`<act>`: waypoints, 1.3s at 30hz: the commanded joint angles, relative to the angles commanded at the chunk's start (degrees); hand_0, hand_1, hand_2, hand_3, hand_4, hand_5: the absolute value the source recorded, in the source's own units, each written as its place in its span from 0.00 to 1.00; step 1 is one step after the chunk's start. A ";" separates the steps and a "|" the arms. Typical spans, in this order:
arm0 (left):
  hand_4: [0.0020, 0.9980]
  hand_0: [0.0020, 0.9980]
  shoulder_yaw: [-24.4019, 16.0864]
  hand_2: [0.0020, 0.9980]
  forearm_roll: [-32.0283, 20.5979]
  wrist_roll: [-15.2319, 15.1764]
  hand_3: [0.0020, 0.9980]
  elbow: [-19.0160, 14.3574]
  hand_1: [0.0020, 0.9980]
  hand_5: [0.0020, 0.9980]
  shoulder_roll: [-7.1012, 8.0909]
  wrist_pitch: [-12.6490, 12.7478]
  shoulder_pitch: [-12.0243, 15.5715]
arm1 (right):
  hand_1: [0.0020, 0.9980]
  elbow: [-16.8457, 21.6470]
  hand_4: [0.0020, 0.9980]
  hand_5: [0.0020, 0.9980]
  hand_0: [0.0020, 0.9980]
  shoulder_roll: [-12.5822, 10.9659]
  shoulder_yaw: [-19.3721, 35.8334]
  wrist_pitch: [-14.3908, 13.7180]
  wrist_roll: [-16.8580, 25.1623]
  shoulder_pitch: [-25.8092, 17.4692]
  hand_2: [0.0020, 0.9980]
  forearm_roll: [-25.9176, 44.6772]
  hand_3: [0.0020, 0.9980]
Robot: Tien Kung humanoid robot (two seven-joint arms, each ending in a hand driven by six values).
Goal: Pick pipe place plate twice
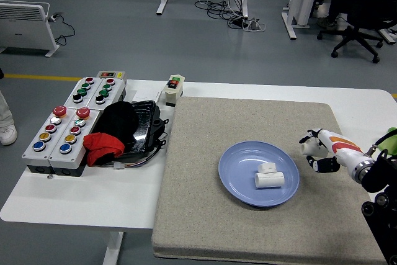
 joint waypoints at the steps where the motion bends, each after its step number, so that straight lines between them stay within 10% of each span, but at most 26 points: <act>1: 0.27 0.62 0.01 0.52 -0.02 -0.01 0.59 0.00 0.59 1.00 0.00 0.00 0.00 | 0.58 1.10 0.49 0.08 0.49 -0.05 -0.74 0.02 -0.09 0.02 0.60 0.47 0.64; 13: 0.27 0.62 0.12 0.52 -0.39 -0.03 0.59 -0.02 0.59 1.00 -0.01 0.00 -0.10 | 0.61 7.52 0.47 0.07 0.56 0.40 -11.95 -0.04 -0.64 3.06 0.60 4.90 0.63; 39: 0.27 0.62 -0.82 0.52 1.08 0.56 0.59 -0.08 0.59 1.00 -0.20 0.10 0.43 | 0.84 -0.59 0.71 0.27 0.91 5.97 -19.42 8.67 -2.26 7.48 0.94 0.75 0.90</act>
